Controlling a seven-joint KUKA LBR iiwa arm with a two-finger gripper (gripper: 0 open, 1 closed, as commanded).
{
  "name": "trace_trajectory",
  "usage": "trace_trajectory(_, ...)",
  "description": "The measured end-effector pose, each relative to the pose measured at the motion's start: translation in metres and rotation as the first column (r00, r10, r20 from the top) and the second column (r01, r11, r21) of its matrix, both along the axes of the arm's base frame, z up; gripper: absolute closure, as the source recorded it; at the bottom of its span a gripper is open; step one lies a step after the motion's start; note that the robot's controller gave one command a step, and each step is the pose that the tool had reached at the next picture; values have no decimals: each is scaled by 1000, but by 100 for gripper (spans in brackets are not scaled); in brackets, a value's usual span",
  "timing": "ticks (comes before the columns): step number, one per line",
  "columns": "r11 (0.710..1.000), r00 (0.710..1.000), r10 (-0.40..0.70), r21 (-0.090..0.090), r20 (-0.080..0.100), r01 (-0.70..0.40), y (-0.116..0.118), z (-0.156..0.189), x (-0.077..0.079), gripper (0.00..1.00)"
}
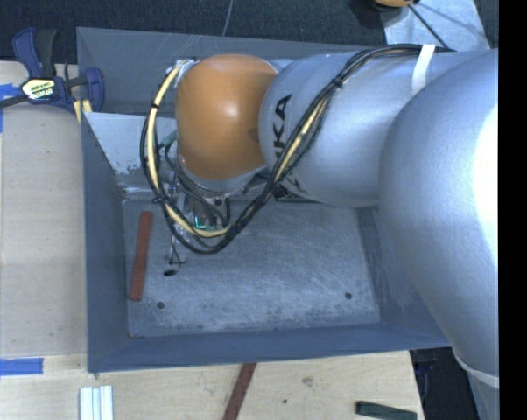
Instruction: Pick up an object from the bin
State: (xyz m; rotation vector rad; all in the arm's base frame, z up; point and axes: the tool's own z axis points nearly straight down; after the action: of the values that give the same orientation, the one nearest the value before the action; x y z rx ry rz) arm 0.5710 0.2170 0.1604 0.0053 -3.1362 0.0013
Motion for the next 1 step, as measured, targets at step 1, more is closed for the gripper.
trace_trajectory(1, 1000, 1000, -4, 2, 8, 4, -1, 5, 2, 0)
